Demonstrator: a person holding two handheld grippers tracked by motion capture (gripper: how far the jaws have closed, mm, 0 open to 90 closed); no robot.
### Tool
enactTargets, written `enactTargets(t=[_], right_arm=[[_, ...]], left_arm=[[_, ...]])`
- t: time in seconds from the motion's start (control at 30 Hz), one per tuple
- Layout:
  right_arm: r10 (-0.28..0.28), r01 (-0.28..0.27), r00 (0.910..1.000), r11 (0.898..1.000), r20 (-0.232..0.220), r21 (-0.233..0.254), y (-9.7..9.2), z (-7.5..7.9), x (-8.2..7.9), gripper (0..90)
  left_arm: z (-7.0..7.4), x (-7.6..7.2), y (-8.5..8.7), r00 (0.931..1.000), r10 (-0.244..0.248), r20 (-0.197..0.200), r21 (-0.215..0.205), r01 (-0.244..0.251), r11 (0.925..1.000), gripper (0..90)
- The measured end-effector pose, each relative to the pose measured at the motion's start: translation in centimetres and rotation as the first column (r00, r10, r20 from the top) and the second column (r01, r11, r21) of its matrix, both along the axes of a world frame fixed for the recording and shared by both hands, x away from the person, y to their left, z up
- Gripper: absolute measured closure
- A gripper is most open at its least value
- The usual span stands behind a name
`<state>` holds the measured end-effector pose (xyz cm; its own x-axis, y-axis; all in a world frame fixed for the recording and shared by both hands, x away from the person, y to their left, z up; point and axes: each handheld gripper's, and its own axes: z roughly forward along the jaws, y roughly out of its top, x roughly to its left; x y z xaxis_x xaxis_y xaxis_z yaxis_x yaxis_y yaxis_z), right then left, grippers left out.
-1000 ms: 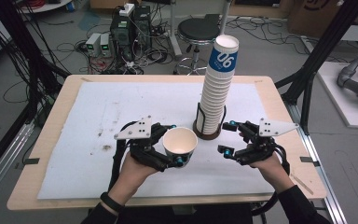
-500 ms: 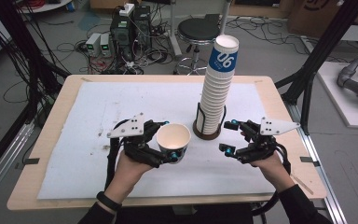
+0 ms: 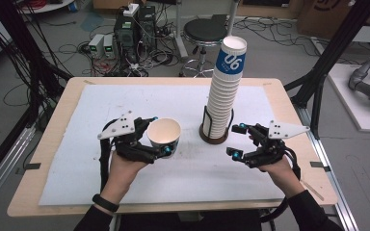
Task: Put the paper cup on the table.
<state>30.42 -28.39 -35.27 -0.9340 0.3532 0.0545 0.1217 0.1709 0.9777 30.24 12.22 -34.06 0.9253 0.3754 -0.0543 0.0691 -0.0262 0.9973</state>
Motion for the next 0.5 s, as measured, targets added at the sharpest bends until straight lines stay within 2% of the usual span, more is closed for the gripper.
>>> enactTargets(t=[0.17, 0.27, 0.37, 0.5], right_arm=[[-0.007, 0.007, 1.0, 1.0, 0.0, -0.005, 0.0, -0.1, 0.1, 19.5], [-0.011, 0.011, 0.9999, 1.0, -0.007, -0.005, -0.1, -0.1, 0.1, 19.5], [-0.005, 0.005, 0.9999, 1.0, -0.01, -0.002, -0.1, -0.1, 0.1, 19.5], [-0.012, 0.012, 0.9999, 1.0, -0.009, -0.004, -0.1, -0.2, 0.0, 19.5]], left_arm=[[-0.5, 0.6, 1.4, 0.998, 0.063, -0.004, -0.024, -0.063, 0.9978, 20.7], [-0.9, 1.1, 2.2, 0.994, 0.11, -0.003, -0.029, -0.11, 0.9935, 20.6], [-1.4, 1.4, 3.0, 0.986, 0.166, 0.017, -0.021, -0.166, 0.986, 20.6], [-1.9, 1.8, 3.9, 0.9762, 0.216, 0.015, -0.032, -0.216, 0.9759, 20.6]])
